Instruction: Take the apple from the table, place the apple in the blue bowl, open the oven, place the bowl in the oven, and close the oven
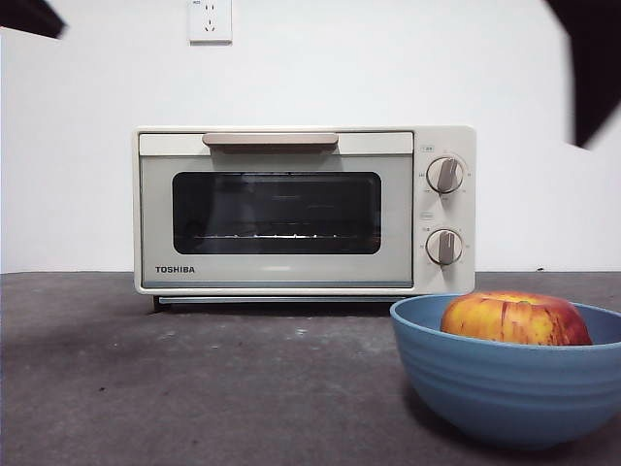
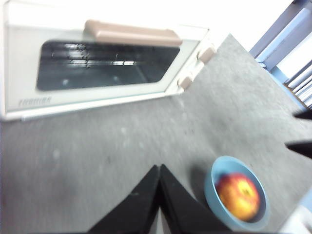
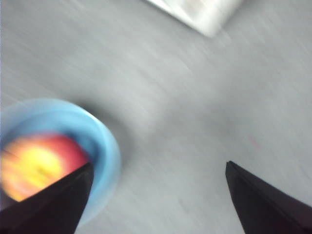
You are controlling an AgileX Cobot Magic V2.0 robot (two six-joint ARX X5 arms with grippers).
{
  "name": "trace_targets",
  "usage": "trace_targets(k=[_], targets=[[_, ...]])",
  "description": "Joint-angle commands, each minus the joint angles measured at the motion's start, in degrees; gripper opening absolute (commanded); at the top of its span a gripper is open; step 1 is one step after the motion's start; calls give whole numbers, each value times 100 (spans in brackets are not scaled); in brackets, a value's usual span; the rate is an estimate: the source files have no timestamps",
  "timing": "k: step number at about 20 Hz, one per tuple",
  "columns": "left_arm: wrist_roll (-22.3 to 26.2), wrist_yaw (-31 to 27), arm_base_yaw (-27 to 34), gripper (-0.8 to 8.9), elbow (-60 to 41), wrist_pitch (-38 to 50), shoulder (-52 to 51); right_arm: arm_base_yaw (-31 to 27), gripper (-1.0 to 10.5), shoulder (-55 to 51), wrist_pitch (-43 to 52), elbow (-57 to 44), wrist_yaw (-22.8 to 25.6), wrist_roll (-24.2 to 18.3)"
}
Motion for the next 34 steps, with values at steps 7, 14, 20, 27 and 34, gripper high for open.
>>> trace_targets(k=[7,14,20,27,34], targets=[[245,-802,-761,7,1462,1303,2516,-671,431,-179,-490,-363,-673,55],[601,-1147,-841,7,2706,1486,4124,-704,431,-177,-179,-1003,-1147,234],[603,-1150,-935,7,2957,1731,4819,-719,431,-177,114,-1003,-1198,374],[625,-1222,-1113,7,2957,1641,5132,-719,431,-175,273,-1003,-1235,428],[754,-1222,-1757,7,2957,321,5134,-728,431,-175,350,-1003,-1349,483]])
